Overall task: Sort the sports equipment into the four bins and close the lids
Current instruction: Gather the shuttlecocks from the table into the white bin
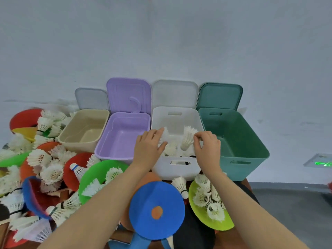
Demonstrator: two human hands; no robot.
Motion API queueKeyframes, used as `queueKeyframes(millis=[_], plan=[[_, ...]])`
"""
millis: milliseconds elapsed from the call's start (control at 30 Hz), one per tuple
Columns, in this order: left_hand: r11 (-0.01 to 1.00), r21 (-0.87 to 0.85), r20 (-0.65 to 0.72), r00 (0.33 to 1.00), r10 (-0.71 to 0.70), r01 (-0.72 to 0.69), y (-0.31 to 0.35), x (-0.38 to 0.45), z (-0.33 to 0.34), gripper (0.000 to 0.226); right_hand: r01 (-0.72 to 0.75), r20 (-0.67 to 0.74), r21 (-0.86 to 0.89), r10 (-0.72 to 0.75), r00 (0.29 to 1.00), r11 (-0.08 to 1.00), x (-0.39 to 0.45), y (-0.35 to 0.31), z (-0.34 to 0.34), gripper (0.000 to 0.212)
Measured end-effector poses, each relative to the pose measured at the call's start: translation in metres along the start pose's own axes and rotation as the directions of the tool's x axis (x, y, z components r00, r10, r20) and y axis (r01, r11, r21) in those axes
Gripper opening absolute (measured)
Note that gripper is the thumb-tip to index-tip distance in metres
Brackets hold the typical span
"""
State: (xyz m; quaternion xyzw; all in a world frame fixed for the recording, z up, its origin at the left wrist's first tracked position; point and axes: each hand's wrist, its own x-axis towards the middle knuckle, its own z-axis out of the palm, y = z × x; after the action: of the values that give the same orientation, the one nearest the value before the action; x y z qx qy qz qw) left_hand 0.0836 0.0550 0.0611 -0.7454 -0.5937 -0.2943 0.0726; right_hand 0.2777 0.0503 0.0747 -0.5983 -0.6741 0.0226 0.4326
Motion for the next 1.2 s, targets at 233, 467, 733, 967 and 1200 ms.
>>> queueKeyframes(millis=[233, 467, 733, 967, 1200], plan=[[0.991, 0.114, 0.338, 0.935, -0.108, 0.074, -0.001, 0.027, 0.016, 0.065, -0.079, 0.185, -0.144, 0.105, 0.977, 0.986, 0.017, 0.024, 0.009, 0.023], [0.997, -0.031, 0.295, 0.953, 0.075, -0.069, 0.020, 0.008, 0.024, 0.052, -0.044, 0.158, -0.039, 0.050, 0.986, 0.998, -0.023, 0.047, -0.008, 0.017], [0.930, -0.256, 0.186, 0.931, 0.315, -0.263, 0.054, -0.032, 0.052, 0.037, -0.100, 0.113, -0.100, 0.111, 0.987, 0.990, -0.071, 0.086, -0.038, 0.014], [0.940, -0.235, 0.425, 0.844, 0.327, -0.247, 0.086, -0.067, 0.081, 0.051, -0.223, 0.317, -0.345, 0.337, 0.886, 0.912, -0.092, 0.140, -0.043, 0.035], [0.989, -0.144, 0.540, 0.835, 0.109, -0.036, 0.114, -0.071, 0.115, 0.046, -0.135, 0.477, -0.345, 0.297, 0.827, 0.929, -0.101, 0.170, -0.035, 0.024]])
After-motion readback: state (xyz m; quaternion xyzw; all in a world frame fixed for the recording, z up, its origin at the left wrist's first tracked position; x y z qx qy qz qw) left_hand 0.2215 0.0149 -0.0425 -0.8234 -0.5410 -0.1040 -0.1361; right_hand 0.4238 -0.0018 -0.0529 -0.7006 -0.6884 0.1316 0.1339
